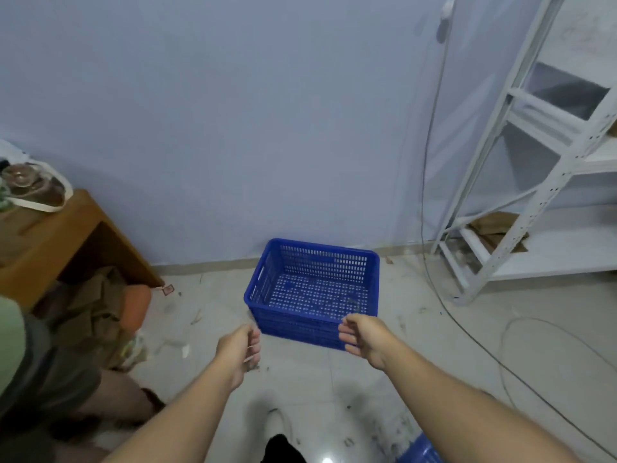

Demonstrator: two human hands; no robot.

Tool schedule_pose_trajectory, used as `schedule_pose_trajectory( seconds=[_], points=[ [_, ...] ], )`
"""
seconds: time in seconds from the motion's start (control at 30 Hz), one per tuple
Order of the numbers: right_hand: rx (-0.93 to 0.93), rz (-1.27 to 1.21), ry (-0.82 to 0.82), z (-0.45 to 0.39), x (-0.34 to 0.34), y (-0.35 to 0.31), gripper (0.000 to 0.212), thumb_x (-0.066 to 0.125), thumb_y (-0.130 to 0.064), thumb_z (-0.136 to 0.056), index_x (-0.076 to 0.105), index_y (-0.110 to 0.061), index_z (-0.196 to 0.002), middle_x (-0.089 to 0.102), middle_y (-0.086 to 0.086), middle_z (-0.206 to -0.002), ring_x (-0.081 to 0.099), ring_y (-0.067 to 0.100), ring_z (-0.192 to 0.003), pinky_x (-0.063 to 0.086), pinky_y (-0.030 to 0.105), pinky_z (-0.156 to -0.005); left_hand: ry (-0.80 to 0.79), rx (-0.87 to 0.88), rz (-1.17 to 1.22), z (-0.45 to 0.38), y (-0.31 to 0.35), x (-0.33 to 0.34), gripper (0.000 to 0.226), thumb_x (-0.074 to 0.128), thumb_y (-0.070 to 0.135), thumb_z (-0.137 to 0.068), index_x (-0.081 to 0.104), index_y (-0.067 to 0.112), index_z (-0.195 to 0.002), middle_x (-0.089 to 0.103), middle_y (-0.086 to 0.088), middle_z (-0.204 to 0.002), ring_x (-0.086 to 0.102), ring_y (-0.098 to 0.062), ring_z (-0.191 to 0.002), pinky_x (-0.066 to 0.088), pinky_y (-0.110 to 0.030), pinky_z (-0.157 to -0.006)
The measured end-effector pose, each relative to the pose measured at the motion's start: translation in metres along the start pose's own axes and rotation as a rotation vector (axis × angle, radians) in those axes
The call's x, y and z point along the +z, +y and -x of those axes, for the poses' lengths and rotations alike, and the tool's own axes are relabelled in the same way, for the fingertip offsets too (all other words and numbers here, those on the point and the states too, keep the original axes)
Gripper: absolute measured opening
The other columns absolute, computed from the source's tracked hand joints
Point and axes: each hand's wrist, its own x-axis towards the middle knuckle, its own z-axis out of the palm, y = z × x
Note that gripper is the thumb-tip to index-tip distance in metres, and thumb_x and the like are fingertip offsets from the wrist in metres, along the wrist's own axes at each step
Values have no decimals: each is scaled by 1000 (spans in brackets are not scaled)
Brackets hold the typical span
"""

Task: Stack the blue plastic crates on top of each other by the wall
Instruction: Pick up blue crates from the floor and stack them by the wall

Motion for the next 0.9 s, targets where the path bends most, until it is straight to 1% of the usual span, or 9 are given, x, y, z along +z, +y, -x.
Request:
schedule_pose_trajectory(
  seconds=[0.07, 0.13, 0.2, 0.33, 0.43, 0.53, 0.73, 0.8, 0.9],
  points=[
    [53, -42, 52, -21, 10, -4, 17, 49, -18, -91, 53, -21, -75, 55, -2, -71, 50, 11, -61, 40, 23, -58, -48, -110, 95, -32, 3, 0, 19, 46, 12, -90, 54, 11, -73, 50, -2, -57, 43, -19, -58, 42, -22, -48],
    [98, -93, 84, -41, 19, -11, 19, 47, -15, -91, 51, -20, -74, 51, -2, -69, 46, 12, -59, 38, 22, -55, -79, -204, 140, -68, 11, -1, 19, 45, 14, -92, 53, 11, -75, 55, -2, -61, 49, -17, -65, 43, -26, -59],
    [141, -124, 109, -63, 29, -19, 20, 47, -14, -93, 51, -19, -74, 51, -1, -68, 47, 13, -59, 39, 24, -56, -91, -262, 143, -106, 24, -1, 18, 46, 14, -91, 54, 9, -76, 59, -3, -62, 52, -17, -67, 43, -28, -61],
    [168, -251, 232, -108, 40, -31, 13, 51, -13, -95, 60, -9, -87, 63, 6, -80, 61, 19, -73, 51, 31, -68, -80, -318, -4, -176, 47, 3, 12, 47, 11, -90, 55, 6, -82, 57, -7, -71, 53, -19, -64, 45, -28, -58],
    [235, -386, 269, -133, 41, -28, 10, 51, -12, -93, 59, -9, -87, 63, 7, -82, 62, 20, -76, 50, 32, -69, -48, -344, -179, -208, 54, 2, 14, 46, 13, -93, 55, 7, -84, 61, -6, -65, 53, -18, -64, 44, -29, -59],
    [290, -447, 296, -169, 40, -27, 14, 48, -9, -94, 58, -8, -84, 62, 8, -81, 60, 20, -74, 47, 33, -70, -21, -391, -244, -242, 59, 5, 15, 43, 12, -94, 53, 9, -82, 56, -7, -73, 51, -19, -64, 43, -30, -60],
    [364, -401, 325, -279, 30, -24, 20, 43, -10, -96, 53, -13, -80, 57, 3, -75, 56, 15, -67, 44, 28, -64, 8, -484, -152, -306, 55, 48, 28, 35, 13, -93, 43, 16, -66, 48, -3, -57, 40, -15, -58, 37, -25, -58],
    [389, -353, 313, -314, 26, -16, 17, 44, -11, -96, 56, -11, -85, 60, 4, -76, 58, 15, -68, 46, 28, -64, 15, -513, -116, -326, 47, 66, 25, 38, 14, -94, 48, 14, -71, 55, -3, -66, 49, -15, -67, 42, -26, -65],
    [438, -314, 329, -362, 18, -1, 19, 43, -11, -96, 60, -7, -102, 62, 4, -76, 61, 16, -66, 49, 27, -60, 3, -575, -61, -362, 30, 90, 22, 40, 14, -94, 52, 10, -76, 52, -4, -80, 51, -15, -74, 43, -26, -70]
  ],
)
